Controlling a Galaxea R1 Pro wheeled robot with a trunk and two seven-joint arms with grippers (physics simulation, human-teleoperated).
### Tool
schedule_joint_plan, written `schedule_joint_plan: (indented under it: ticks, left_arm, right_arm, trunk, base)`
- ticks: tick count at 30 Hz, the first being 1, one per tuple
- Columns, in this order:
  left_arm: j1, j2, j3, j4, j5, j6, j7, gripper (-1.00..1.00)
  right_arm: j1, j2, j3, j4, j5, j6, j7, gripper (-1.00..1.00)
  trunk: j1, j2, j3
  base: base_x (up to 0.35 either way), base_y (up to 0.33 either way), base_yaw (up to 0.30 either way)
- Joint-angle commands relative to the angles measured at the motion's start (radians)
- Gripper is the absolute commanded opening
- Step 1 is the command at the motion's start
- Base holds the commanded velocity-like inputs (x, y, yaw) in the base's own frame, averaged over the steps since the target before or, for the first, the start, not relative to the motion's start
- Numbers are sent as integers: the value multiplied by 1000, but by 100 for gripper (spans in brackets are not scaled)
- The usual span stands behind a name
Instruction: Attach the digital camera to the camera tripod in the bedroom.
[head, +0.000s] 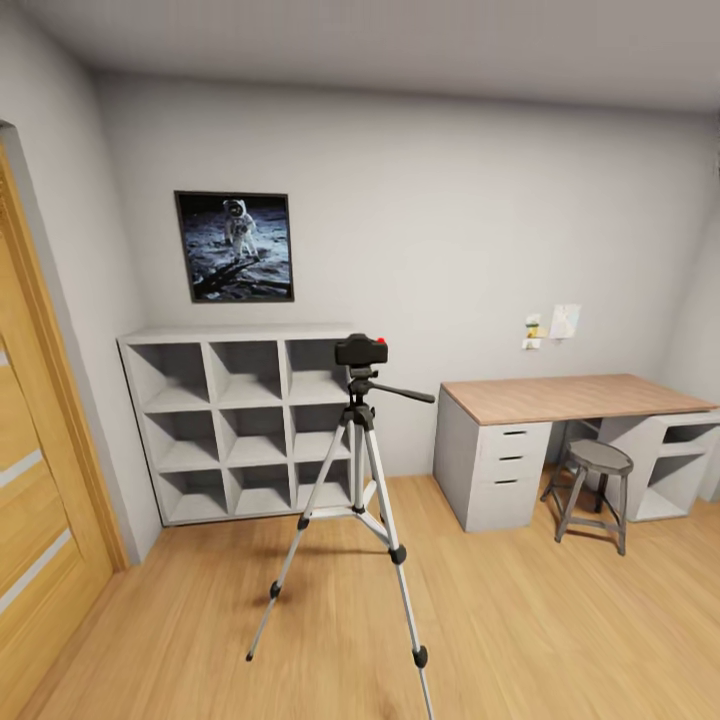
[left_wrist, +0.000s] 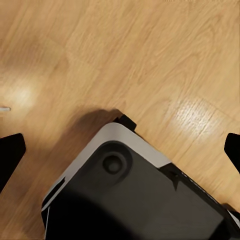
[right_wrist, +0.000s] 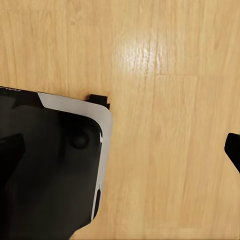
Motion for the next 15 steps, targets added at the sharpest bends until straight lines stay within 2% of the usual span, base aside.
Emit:
schedule_joint_plan:
  ticks: [1, 2, 10, 11, 15]
  left_arm:
    - [0, 1, -9, 0, 4, 0, 4, 100]
    - [0, 2, -11, 1, -4, 0, 4, 100]
    - [0, 5, -29, 9, -178, -1, 4, 100]
    - [0, 4, -30, 9, -211, -1, 4, 100]
    - [0, 1, -31, 10, -241, -2, 4, 100]
  right_arm:
    - [1, 0, 4, 1, 6, 0, 3, 100]
    - [3, 0, 4, 1, 6, 0, 3, 100]
    - [9, 0, 4, 1, 6, -2, 4, 100]
    - [9, 0, 3, 1, 6, -2, 4, 100]
    - [10, 0, 3, 1, 5, -2, 4, 100]
  trunk:
    - [0, -1, 1]
    - [0, -1, 3]
    - [0, -1, 15]
    - [0, -1, 17]
    - [0, -1, 22]
  base:
    - [0, 0, 0]
    - [0, 0, 0]
    - [0, 0, 0]
    - [0, 0, 0]
    - [0, 0, 0]
